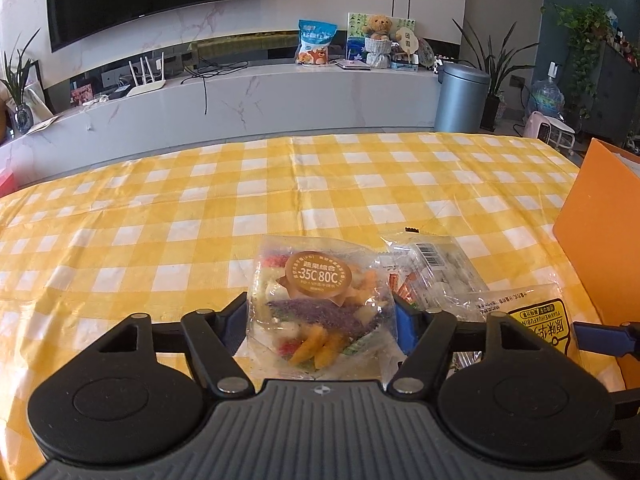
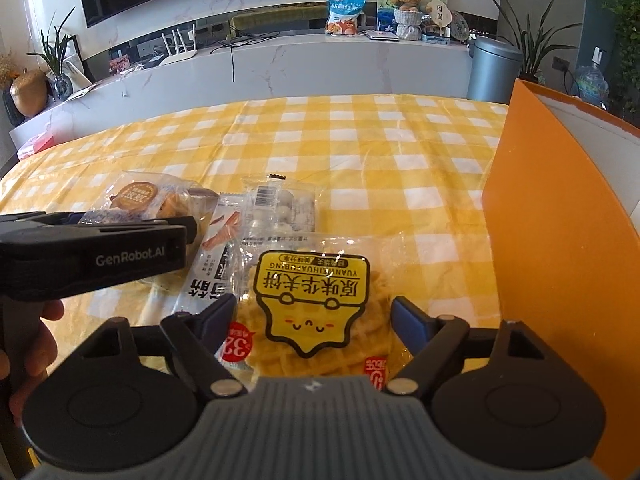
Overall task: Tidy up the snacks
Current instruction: 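Grasp the clear salad box with left tool while right tool grasps the yellow waffle bag, then carry the salad box and waffle bag into the orange box and release both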
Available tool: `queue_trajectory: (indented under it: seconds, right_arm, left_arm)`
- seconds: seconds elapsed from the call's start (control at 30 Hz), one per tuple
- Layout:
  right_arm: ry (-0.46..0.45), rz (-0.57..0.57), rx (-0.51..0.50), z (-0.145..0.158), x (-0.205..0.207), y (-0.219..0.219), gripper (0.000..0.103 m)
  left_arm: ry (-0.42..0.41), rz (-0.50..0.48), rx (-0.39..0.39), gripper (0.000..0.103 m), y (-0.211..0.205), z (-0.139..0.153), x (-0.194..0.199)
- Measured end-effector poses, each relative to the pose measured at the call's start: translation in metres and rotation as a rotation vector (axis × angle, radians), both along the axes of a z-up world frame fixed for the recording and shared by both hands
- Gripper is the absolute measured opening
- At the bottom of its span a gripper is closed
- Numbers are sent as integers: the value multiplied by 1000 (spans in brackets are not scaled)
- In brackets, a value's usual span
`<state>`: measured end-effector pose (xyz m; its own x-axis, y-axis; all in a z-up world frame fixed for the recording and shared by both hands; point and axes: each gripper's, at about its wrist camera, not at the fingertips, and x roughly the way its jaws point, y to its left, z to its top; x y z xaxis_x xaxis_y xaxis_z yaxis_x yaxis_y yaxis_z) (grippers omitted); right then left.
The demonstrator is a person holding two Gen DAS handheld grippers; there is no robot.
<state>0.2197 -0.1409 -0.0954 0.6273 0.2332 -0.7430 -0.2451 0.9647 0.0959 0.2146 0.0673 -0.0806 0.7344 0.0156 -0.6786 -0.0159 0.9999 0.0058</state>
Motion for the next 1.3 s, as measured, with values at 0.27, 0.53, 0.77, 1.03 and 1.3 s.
queue_trajectory:
  seconds: [0.27, 0.53, 0.77, 1.03, 1.3]
  right_arm:
    - [5, 9, 2, 2, 0, -2, 72]
    - [-9, 13, 21, 13, -12, -7, 69]
    - [-63, 35, 6, 33, -29, -12, 68]
    - [-133, 73, 22, 64, -60, -27, 67]
    - [-172, 89, 95, 93, -89, -56, 65]
  left_arm:
    - [1, -5, 3, 65, 0, 5, -4]
    - [-25, 22, -11, 65, 0, 18, -24]
    - [-40, 35, -49, 65, -2, 34, -49]
    - [-14, 57, -58, 65, -11, 53, -79]
    - [-41, 53, -57, 65, -23, 75, -104]
